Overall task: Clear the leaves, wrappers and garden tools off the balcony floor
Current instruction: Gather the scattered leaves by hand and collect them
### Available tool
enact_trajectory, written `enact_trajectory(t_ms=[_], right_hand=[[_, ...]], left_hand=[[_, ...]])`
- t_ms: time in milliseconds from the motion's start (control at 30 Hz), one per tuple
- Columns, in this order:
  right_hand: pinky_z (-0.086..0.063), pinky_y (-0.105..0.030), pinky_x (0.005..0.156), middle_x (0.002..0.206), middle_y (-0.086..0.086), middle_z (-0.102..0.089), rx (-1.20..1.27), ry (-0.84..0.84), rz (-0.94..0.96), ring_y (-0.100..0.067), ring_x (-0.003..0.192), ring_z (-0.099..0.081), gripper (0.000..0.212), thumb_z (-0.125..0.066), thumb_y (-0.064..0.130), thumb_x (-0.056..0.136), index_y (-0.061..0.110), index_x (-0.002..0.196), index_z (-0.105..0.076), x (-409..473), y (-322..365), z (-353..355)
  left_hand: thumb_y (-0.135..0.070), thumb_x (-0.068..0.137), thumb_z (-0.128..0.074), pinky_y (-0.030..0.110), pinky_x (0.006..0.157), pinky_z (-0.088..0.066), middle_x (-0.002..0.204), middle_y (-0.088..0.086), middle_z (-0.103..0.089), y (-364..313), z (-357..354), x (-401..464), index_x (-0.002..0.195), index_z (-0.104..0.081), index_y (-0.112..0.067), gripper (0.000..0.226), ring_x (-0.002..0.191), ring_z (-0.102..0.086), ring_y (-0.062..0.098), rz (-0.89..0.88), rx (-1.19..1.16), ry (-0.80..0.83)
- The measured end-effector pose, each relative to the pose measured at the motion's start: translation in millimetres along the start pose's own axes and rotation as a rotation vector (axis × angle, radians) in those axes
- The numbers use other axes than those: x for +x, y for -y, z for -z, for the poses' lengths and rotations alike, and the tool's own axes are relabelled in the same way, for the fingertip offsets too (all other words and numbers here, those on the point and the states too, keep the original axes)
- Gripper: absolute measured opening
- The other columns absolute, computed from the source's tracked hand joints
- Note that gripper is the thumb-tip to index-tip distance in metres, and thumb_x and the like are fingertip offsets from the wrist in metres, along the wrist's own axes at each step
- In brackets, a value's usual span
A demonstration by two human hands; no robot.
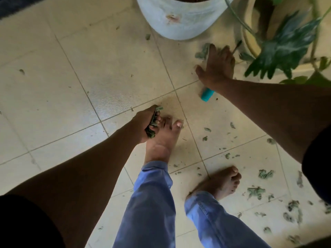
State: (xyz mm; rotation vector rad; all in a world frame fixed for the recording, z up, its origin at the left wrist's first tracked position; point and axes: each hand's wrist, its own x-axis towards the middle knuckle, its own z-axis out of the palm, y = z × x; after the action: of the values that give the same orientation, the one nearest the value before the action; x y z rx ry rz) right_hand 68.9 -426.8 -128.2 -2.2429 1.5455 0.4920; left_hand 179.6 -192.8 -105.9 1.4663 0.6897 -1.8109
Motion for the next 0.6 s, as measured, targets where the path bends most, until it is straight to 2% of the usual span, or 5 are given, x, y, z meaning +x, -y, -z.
enact_trajectory(t_ms=[67, 233, 300, 433, 600], right_hand=[[-0.013, -0.05, 0.124, 0.165, -0.03, -0.008, -0.037, -0.034, 0.034, -0.044, 0.153, -0.011, 0.078, -0.056, 0.045, 0.098, 0.019, 0.16, -0.017, -3, 10, -3], [-0.043, -0.05, 0.107, 0.155, -0.023, -0.029, -0.087, -0.117, 0.205, -0.041, 0.14, -0.034, 0.071, -0.059, 0.027, 0.093, 0.018, 0.155, -0.028, -5, 22, -5], [-0.045, -0.051, 0.102, 0.156, -0.023, -0.03, -0.126, -0.132, 0.285, -0.042, 0.137, -0.037, 0.068, -0.057, 0.02, 0.093, 0.02, 0.156, -0.03, -4, 23, -7], [-0.05, -0.046, 0.093, 0.144, -0.021, -0.042, -0.135, -0.145, 0.36, -0.039, 0.128, -0.043, 0.054, -0.055, 0.004, 0.093, 0.015, 0.145, -0.048, -1, 24, -5], [-0.053, -0.04, 0.094, 0.13, -0.019, -0.052, -0.116, -0.119, 0.35, -0.035, 0.123, -0.05, 0.035, -0.05, -0.003, 0.097, 0.005, 0.128, -0.063, -11, 15, -11]], left_hand=[[-0.027, 0.1, -0.06, 0.015, 0.029, -0.025, 0.054, -0.004, -0.047, -3, 6, -7, 0.069, -0.051, -0.019, 0.033, 0.034, -0.038, 0.005, -0.027, -0.004, -0.035], [-0.027, 0.099, -0.061, 0.016, 0.029, -0.026, 0.055, -0.003, -0.048, -4, 0, -10, 0.069, -0.051, -0.018, 0.032, 0.033, -0.039, 0.005, 0.002, -0.02, 0.0], [-0.028, 0.099, -0.062, 0.015, 0.028, -0.026, 0.057, -0.003, -0.047, -14, -3, -14, 0.068, -0.05, -0.019, 0.033, 0.033, -0.037, 0.005, 0.011, -0.036, 0.021], [-0.028, 0.1, -0.059, 0.014, 0.029, -0.025, 0.061, -0.002, -0.044, -20, -9, -11, 0.068, -0.048, -0.019, 0.035, 0.033, -0.035, 0.004, 0.013, -0.021, 0.027], [-0.028, 0.101, -0.056, 0.014, 0.03, -0.024, 0.062, -0.003, -0.043, -30, -16, -17, 0.068, -0.047, -0.02, 0.035, 0.034, -0.034, 0.003, 0.036, -0.02, 0.061]])
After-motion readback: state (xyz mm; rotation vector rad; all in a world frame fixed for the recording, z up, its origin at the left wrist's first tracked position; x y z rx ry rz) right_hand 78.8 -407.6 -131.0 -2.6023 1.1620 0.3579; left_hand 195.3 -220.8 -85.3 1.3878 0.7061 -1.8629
